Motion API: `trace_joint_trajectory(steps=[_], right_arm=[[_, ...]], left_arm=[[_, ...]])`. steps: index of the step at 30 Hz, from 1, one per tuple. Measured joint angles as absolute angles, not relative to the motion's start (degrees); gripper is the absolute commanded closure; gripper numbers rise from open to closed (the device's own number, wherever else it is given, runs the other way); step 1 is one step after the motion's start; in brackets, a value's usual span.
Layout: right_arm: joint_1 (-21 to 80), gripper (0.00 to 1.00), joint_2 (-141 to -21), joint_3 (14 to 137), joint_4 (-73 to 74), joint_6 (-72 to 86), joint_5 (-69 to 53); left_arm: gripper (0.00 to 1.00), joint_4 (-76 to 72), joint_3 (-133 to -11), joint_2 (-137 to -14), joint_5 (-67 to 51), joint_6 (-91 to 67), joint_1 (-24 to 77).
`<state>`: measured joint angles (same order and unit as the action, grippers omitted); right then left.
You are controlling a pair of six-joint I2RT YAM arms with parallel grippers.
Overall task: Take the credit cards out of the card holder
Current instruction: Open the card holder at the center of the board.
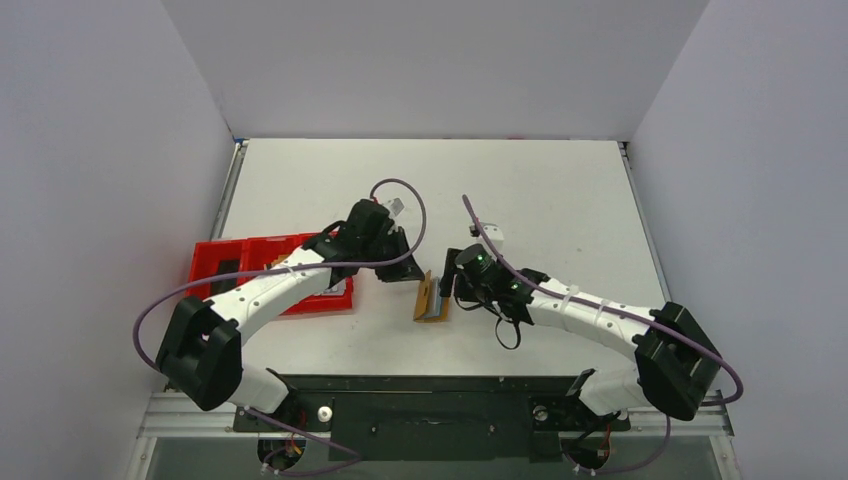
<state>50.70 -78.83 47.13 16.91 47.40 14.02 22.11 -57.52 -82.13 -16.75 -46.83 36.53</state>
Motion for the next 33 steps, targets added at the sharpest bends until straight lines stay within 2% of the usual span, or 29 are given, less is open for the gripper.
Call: trace_joint_trajectory(steps=[8,11,15,26,33], right_arm=[[43.53,0.36,-77.12,42.72,13.78,48.71,6.61],[42.68,0.40,-77.10,41.65,13.06,49.04,4.93],[42.41,0.48,-77.19,40.82,11.20,50.00,2.22],[42.41,0.55,-81.41,40.21,7.60,51.44,-1.85],[42.41,0.55,-82.78,40.21,6.61,51.68,-2.42]], left_arm=[[1.00,22.74,-61.45,-84.71,-16.75,-46.85,40.34],[1.00,23.62,-61.45,-85.17,-15.90,-47.35,41.06],[1.00,26.52,-61.65,-85.08,-11.88,-47.31,40.60],[1.00,36.60,-55.92,-82.30,2.37,-42.13,38.06],[1.00,37.65,-54.00,-88.14,5.19,-39.92,37.91]])
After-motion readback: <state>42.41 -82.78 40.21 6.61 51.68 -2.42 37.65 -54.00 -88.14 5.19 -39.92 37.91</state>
